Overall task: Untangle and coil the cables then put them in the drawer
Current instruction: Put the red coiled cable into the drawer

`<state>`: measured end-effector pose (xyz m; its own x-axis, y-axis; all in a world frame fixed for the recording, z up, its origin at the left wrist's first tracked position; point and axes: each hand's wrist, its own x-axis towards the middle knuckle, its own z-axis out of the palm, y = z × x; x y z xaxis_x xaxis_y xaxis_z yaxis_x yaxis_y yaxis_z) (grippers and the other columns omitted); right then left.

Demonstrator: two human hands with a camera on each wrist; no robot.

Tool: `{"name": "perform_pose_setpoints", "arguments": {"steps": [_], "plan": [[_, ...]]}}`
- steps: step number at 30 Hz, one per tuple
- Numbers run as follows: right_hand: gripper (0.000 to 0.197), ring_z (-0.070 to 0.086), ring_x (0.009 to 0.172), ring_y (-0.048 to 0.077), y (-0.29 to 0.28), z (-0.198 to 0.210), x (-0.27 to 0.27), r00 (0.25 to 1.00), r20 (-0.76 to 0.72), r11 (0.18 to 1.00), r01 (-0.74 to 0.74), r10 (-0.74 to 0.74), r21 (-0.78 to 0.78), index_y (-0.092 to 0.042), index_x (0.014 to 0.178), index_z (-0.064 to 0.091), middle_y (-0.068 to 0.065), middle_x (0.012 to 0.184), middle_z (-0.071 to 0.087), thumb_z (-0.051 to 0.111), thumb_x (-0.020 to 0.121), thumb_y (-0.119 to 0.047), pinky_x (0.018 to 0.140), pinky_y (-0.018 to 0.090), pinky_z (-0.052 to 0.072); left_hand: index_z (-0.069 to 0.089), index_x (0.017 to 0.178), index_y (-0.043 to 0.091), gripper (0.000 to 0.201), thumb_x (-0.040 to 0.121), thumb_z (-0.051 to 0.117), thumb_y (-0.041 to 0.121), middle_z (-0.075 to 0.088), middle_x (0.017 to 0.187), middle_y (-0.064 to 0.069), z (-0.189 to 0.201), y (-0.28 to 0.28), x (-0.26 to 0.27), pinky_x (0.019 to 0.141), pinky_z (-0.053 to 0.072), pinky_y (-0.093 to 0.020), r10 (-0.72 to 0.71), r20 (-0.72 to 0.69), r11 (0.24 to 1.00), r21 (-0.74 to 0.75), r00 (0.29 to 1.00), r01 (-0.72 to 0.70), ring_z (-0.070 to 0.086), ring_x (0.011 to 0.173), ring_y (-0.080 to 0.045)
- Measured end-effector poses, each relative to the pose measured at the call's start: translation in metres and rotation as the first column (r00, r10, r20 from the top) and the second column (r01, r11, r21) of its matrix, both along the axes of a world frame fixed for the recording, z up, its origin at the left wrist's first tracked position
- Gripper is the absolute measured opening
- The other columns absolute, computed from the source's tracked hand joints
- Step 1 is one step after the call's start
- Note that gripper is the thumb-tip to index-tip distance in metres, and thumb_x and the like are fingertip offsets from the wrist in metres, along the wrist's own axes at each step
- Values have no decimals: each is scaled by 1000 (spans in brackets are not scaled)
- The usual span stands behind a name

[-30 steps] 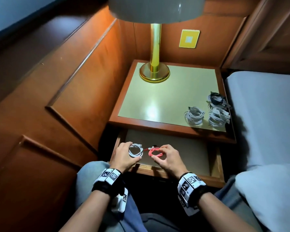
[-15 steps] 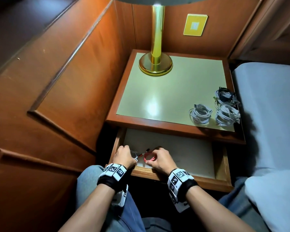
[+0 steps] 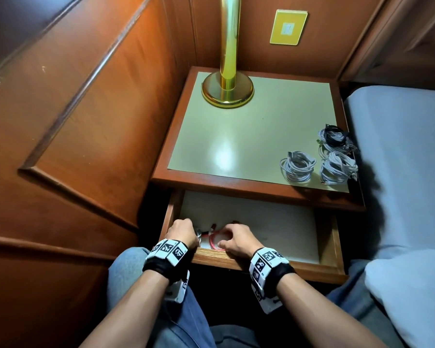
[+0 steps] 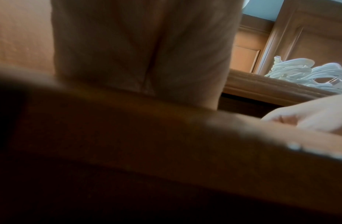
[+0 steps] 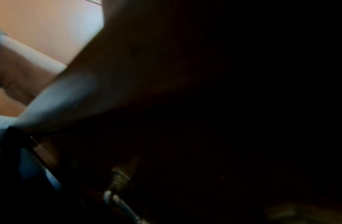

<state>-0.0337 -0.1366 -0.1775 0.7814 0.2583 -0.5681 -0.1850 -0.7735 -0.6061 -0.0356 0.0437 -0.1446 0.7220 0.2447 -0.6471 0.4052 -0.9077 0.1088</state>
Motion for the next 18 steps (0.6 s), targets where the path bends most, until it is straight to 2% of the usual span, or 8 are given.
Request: {"name": "perform_pose_setpoints", "arguments": {"steps": [3, 5, 7, 11, 14, 18], "plan": [[36, 62, 112, 26, 0, 0, -1, 1000, -4, 999, 31, -31, -38, -7, 119, 69, 12, 124, 64, 69, 88, -25, 95, 27, 47, 62, 121, 9, 38, 88, 69, 27, 58, 132, -15, 1, -1, -1, 97, 51, -39, -17, 0, 1000, 15, 1000, 17, 60, 118, -34], [30, 65, 103, 28, 1, 0, -1, 998, -15, 995, 67, -69, -72, -3, 108, 71, 14, 117, 66, 66, 89, -25, 92, 31, 52, 62, 122, 10, 36, 90, 67, 25, 58, 132, -14, 3, -2, -2, 96, 51, -39, -30, 0, 999, 31, 1000, 30, 60, 119, -33], [29, 65, 100, 30, 3, -1, -2, 995, -20, 992, 95, -97, -77, 0, 102, 71, 16, 115, 65, 64, 90, -25, 91, 35, 54, 62, 122, 11, 35, 90, 67, 23, 58, 131, -14, 4, -3, -2, 95, 51, -39, -36, 1, 998, 53, 999, 35, 60, 118, -33], [32, 64, 104, 30, 6, -1, -2, 993, -33, 993, 107, -109, -58, 1, 104, 71, 17, 116, 66, 60, 92, -26, 91, 31, 52, 63, 122, 11, 34, 91, 68, 22, 60, 130, -13, 2, -4, 0, 92, 50, -39, -34, 26, 995, 91, 999, 32, 61, 118, -33], [29, 63, 107, 29, 8, 0, -1, 995, -61, 997, 73, -75, -32, -5, 106, 73, 17, 115, 68, 59, 92, -27, 83, 24, 43, 64, 122, 11, 34, 90, 70, 23, 61, 130, -13, 1, -4, 2, 92, 51, -39, -41, 22, 992, 118, 999, 38, 61, 118, -33], [26, 62, 109, 29, 7, 1, -2, 998, -58, 1000, 23, -23, -1, -8, 105, 73, 15, 114, 69, 58, 93, -25, 84, 25, 42, 65, 122, 9, 33, 91, 67, 22, 61, 130, -14, 0, -4, 1, 94, 51, -40, -67, 8, 989, 131, 998, 66, 61, 118, -33]]}}
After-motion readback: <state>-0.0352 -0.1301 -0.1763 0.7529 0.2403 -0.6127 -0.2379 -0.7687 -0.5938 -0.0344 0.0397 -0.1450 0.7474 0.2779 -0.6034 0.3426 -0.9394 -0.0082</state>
